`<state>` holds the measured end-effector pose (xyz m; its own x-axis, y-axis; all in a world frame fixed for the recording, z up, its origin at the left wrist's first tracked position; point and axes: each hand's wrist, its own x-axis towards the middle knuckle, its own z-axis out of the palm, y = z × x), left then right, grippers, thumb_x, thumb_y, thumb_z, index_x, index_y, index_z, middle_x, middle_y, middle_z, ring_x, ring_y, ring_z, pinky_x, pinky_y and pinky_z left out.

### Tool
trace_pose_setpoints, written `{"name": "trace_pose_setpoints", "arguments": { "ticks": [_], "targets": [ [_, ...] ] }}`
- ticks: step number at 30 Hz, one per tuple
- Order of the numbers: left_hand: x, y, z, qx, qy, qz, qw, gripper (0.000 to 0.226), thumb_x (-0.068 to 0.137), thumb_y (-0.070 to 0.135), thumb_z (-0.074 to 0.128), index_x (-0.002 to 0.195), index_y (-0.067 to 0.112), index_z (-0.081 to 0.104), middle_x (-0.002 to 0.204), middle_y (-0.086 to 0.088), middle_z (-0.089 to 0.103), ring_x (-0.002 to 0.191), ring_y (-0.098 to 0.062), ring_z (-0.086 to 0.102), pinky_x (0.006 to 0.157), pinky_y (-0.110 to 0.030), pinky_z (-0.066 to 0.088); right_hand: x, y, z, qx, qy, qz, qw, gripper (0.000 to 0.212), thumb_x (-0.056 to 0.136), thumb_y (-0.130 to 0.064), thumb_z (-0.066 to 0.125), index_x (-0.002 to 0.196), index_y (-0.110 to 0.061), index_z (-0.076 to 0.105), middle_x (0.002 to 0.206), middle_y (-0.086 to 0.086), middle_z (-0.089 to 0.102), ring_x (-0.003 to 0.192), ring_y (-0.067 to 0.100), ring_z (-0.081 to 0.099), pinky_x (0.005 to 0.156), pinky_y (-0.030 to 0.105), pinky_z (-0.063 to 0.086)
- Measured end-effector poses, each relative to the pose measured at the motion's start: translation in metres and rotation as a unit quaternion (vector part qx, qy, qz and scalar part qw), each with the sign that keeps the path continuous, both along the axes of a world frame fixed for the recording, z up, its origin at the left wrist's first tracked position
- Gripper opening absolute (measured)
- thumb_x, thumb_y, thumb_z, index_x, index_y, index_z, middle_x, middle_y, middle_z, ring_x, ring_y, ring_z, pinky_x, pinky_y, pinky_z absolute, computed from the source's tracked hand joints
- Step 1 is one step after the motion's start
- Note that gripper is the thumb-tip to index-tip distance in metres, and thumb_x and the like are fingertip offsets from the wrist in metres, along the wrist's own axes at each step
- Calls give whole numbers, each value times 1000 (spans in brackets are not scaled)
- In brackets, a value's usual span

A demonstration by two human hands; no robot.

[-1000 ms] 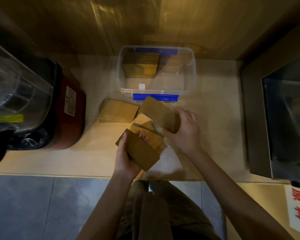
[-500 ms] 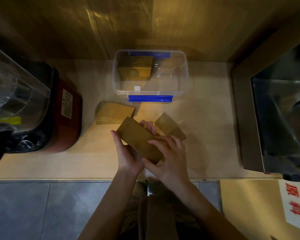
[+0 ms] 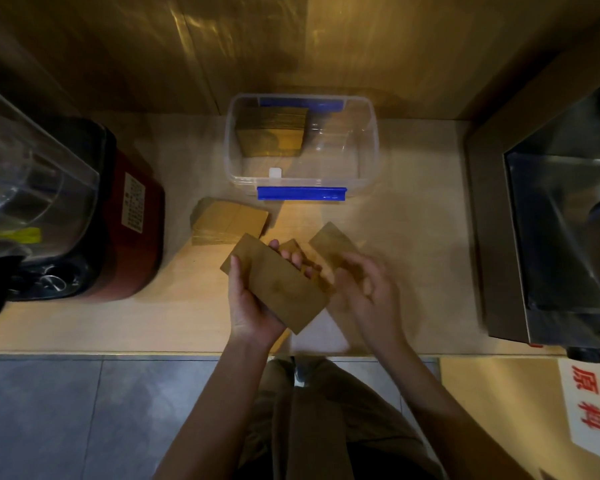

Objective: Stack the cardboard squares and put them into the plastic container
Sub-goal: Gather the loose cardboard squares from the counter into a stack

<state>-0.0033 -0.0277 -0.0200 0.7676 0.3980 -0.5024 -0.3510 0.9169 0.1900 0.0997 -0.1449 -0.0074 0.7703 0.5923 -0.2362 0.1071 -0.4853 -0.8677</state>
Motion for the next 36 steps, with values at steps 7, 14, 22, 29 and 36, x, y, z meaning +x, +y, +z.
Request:
{"name": "trace_pose_setpoints", "arguments": {
  "ticks": [7, 14, 22, 29, 36],
  "targets": [
    [-17, 8, -1, -9, -9, 29, 999, 60, 56, 62, 69, 101, 22, 61, 88, 2, 67, 87, -14, 65, 94, -38, 46, 45, -1, -65, -255, -160, 99, 948, 71, 74, -42, 67, 132, -11, 39, 137, 12, 44, 128, 29, 33, 104, 41, 33],
    [-22, 9, 0, -17, -5, 53, 998, 62, 51, 60, 73, 98, 20, 65, 89, 1, 70, 92, -16, 66, 94, -41, 46, 38, 2, -86, -291, -203, 75, 932, 70, 74, -47, 64, 129, -9, 42, 137, 12, 43, 129, 28, 32, 108, 41, 27],
    [-20, 8, -3, -19, 1, 40, 999, 68, 49, 60, 74, 102, 20, 62, 94, 0, 69, 95, -16, 66, 93, -39, 47, 31, 19, -22, -110, -99, -3, 989, 50, 71, -41, 71, 112, -17, 55, 101, -2, 60, 97, 18, 56, 93, 40, 46],
    [-19, 4, -3, 8, 75, 24, 997, 87, 37, 67, 74, 108, 17, 67, 104, -9, 72, 96, -27, 68, 80, -47, 56, -26, 34, 27, -52, -37, 147, 987, 73, 64, -62, 54, 127, -26, 46, 122, -6, 54, 105, 2, 41, 92, 23, 34],
    [-22, 5, -3, 56, 2, 33, 998, 70, 55, 66, 68, 102, 14, 57, 98, -2, 61, 97, -16, 57, 90, -31, 49, -59, 40, 14, -98, -110, 193, 970, 77, 67, -61, 42, 133, -20, 42, 127, -1, 54, 120, 17, 44, 106, 32, 29]
  ]
}}
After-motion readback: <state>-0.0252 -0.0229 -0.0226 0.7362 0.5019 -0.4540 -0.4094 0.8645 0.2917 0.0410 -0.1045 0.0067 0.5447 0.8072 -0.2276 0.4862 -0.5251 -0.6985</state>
